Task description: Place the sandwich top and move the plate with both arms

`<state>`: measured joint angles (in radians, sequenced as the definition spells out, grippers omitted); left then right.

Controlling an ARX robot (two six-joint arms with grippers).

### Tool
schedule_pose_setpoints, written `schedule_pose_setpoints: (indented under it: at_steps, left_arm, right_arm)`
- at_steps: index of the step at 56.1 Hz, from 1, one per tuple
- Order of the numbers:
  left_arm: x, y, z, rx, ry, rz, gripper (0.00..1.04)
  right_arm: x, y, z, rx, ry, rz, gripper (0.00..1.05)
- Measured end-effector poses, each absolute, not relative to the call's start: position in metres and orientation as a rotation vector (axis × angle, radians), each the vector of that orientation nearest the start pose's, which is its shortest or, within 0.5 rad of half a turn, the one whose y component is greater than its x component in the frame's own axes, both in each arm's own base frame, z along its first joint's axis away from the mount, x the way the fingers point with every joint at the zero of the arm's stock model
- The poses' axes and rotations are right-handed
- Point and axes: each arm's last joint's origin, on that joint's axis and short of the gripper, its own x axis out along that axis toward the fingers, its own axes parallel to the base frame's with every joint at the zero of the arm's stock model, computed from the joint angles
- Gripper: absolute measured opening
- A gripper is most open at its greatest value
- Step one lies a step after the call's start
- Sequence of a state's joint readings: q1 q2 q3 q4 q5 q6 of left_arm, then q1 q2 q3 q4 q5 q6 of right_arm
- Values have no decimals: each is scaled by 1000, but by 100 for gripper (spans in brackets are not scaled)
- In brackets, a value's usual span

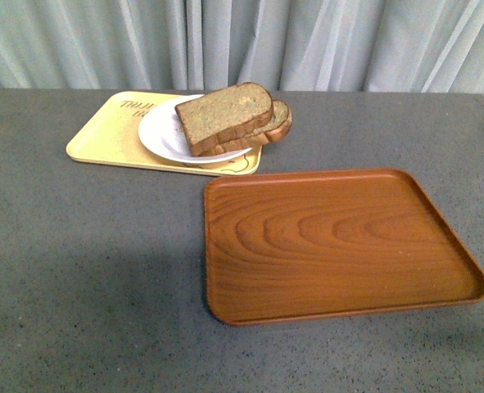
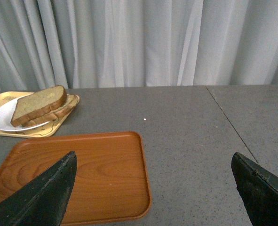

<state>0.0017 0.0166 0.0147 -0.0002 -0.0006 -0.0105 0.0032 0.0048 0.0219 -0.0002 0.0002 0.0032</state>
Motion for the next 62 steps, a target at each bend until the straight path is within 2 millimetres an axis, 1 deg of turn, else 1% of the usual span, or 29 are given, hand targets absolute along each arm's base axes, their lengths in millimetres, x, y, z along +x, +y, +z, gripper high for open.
schedule_pose_setpoints:
  at_steps: [2, 6, 14, 15, 18, 19, 30, 32, 35, 62]
  left_arm:
    - [98, 0, 167, -10, 2, 2, 13]
    - [98, 0, 167, -10, 2, 2, 23]
    - [98, 0, 167, -10, 2, 2, 48]
    - [98, 0, 167, -10, 2, 2, 50]
    - [98, 0, 167, -10, 2, 2, 61]
    - [98, 0, 167, -10, 2, 2, 63]
    - [98, 0, 167, -10, 2, 2, 96]
    - [98, 0, 167, -8, 2, 2, 97]
    - [98, 0, 167, -8, 2, 2, 95]
    - [98, 0, 167, -8, 2, 2, 96]
  right_arm:
    - [97, 0, 170, 3, -17, 3, 96]
    - [97, 0, 171, 3, -17, 3, 96]
    - [97, 0, 170, 3, -17, 3, 96]
    - [97, 0, 170, 3, -17, 3, 96]
    - [97, 0, 170, 3, -17, 3, 96]
    - [97, 0, 170, 3, -17, 3, 96]
    - [97, 0, 170, 3, -17, 3, 96]
    - [97, 0, 170, 3, -17, 3, 96]
    - [97, 0, 170, 3, -17, 3, 96]
    - [97, 0, 170, 3, -17, 3, 96]
